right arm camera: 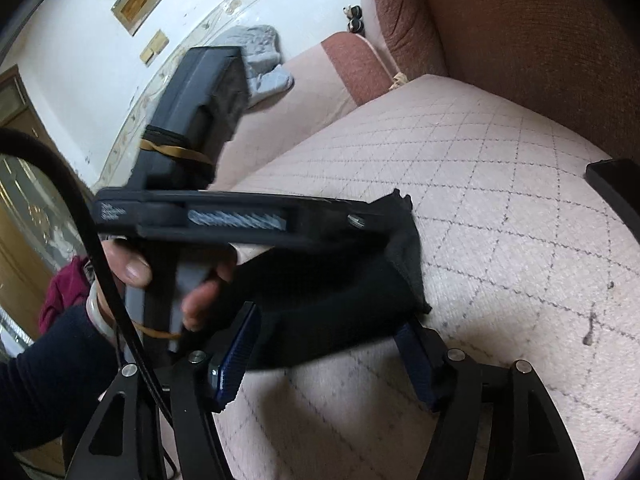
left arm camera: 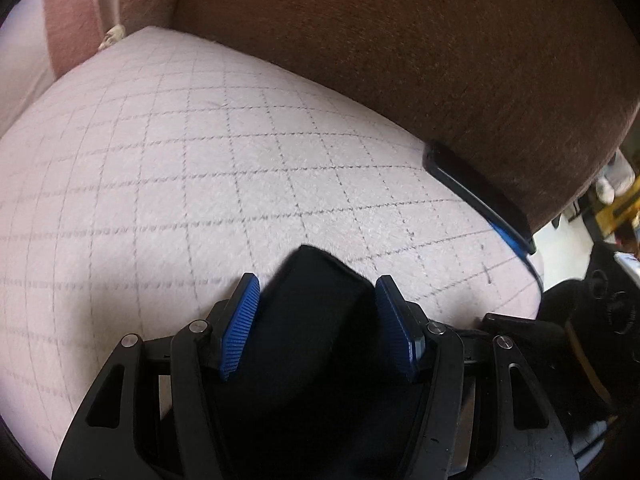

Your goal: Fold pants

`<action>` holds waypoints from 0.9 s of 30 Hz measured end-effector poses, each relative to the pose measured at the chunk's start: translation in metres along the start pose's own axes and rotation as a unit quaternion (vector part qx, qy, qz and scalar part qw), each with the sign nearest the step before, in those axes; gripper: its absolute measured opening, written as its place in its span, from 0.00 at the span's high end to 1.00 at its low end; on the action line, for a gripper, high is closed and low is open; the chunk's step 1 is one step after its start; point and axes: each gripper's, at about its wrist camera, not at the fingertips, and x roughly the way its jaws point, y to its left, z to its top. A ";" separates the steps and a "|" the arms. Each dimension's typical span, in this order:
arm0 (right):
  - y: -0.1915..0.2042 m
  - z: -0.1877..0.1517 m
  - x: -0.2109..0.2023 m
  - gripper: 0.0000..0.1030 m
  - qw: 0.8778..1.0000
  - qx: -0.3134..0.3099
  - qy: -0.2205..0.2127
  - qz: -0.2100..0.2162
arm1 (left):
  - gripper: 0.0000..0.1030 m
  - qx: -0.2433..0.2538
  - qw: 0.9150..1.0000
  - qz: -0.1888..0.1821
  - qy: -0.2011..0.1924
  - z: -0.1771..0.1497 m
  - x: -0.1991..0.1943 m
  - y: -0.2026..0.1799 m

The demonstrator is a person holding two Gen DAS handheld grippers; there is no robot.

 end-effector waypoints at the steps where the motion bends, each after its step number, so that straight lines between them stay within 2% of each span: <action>1: 0.002 0.000 0.002 0.37 1.000 -0.005 -0.001 -0.004 | 0.42 -0.005 1.000 -0.012 -0.001 0.001 0.002 0.003; 2: 0.003 0.000 0.004 0.44 1.000 -0.008 -0.002 -0.007 | 0.44 -0.009 1.000 -0.020 -0.001 0.002 0.003 0.006; 3: 0.004 0.000 0.005 0.58 1.000 -0.011 -0.003 -0.014 | 0.53 -0.009 1.000 -0.024 -0.002 0.003 0.005 0.008; 4: 0.002 0.000 0.005 0.67 1.000 -0.009 -0.004 -0.021 | 0.63 -0.007 1.000 -0.027 -0.005 0.003 0.005 0.009; 5: -0.002 0.001 0.007 0.79 1.000 0.002 -0.005 -0.025 | 0.67 -0.007 1.000 -0.029 -0.008 0.003 0.006 0.011; 6: -0.009 0.002 0.007 0.85 1.000 0.023 -0.006 -0.020 | 0.76 -0.010 0.999 -0.030 -0.012 0.003 0.006 0.012; 8: -0.012 0.004 0.006 0.89 0.999 0.037 -0.004 -0.009 | 0.85 -0.017 0.999 -0.040 -0.018 0.002 0.003 0.013; 11: 0.004 0.011 -0.002 0.90 1.000 0.007 -0.004 -0.011 | 0.87 -0.010 0.998 -0.041 -0.035 -0.004 -0.017 0.008; 17: 0.062 0.028 -0.024 0.91 0.998 -0.055 -0.030 0.026 | 0.87 -0.024 0.991 -0.038 -0.124 -0.023 -0.107 0.014; 19: 0.090 0.031 -0.025 0.91 0.995 -0.081 -0.035 0.045 | 0.87 -0.044 0.987 -0.036 -0.153 -0.038 -0.140 0.025; 22: 0.137 0.033 -0.015 0.91 0.988 -0.136 -0.029 0.066 | 0.87 -0.085 0.979 -0.005 -0.186 -0.073 -0.181 0.051; 25: 0.168 0.023 0.010 0.91 0.983 -0.166 -0.011 0.082 | 0.86 -0.162 0.964 0.027 -0.208 -0.121 -0.210 0.087; 26: 0.180 0.016 0.022 0.91 0.980 -0.179 0.002 0.087 | 0.83 -0.187 0.958 0.046 -0.214 -0.137 -0.218 0.097; 27: 0.190 0.007 0.035 0.90 0.978 -0.191 0.013 0.088 | 0.73 -0.213 0.951 0.063 -0.215 -0.155 -0.225 0.108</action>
